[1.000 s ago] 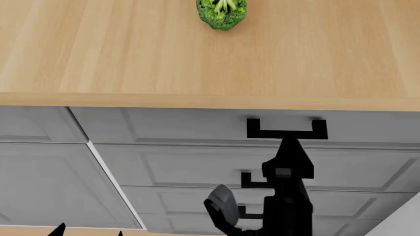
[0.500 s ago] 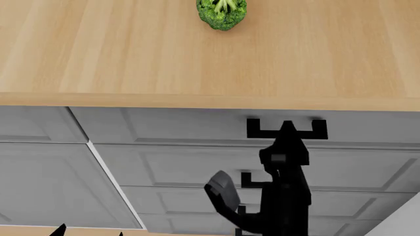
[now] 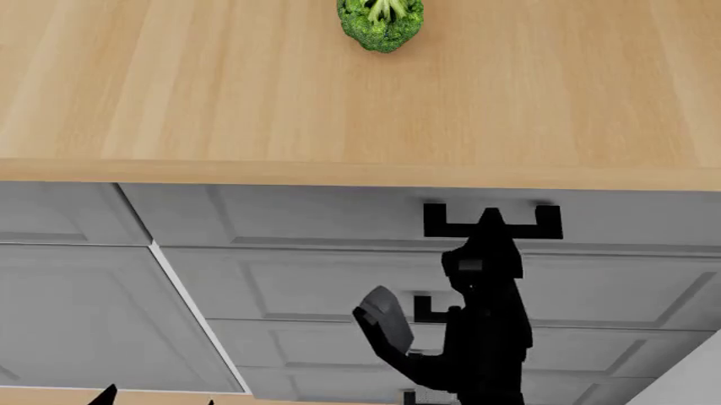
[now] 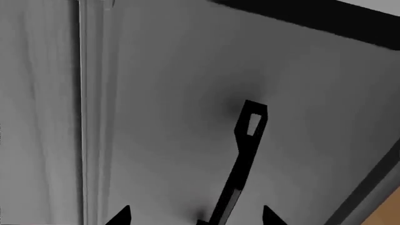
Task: Open the right drawer.
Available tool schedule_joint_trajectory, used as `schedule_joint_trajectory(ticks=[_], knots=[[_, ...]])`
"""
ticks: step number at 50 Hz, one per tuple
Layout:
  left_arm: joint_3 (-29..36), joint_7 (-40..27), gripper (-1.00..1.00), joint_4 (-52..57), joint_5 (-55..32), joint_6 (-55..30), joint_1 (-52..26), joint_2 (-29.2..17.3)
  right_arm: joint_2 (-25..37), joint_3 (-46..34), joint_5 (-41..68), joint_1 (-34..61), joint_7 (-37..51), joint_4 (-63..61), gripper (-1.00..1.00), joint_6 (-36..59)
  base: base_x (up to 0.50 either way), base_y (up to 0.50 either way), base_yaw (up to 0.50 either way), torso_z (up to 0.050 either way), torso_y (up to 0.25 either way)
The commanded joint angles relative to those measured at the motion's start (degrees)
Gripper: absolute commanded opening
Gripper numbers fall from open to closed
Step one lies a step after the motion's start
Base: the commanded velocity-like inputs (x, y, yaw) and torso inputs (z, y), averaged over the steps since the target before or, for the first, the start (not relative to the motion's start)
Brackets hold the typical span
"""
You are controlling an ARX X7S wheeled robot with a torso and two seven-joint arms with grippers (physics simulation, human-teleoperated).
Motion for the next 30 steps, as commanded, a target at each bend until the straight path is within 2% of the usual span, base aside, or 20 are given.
schedule_joint_trajectory(ticks=[1, 7, 30], knots=[[0.4, 0.0, 1.00, 0.1, 0.0, 0.0, 0.0, -0.2, -2.5, 0.2, 1.4, 1.8, 2.7, 7.8, 1.00, -2.5, 0.00, 0.00, 0.00, 0.000, 0.000], [0.5, 0.1, 1.00, -0.2, -0.1, 0.1, -0.2, -0.2, -2.5, 0.0, 1.5, 2.1, 2.9, 8.9, 1.00, -3.1, 0.00, 0.00, 0.00, 0.000, 0.000], [1.2, 0.0, 1.00, -1.8, 0.5, 0.8, -0.7, -0.1, -8.4, 0.4, 4.7, 7.8, 11.7, 29.2, 1.00, -12.0, 0.00, 0.00, 0.00, 0.000, 0.000]])
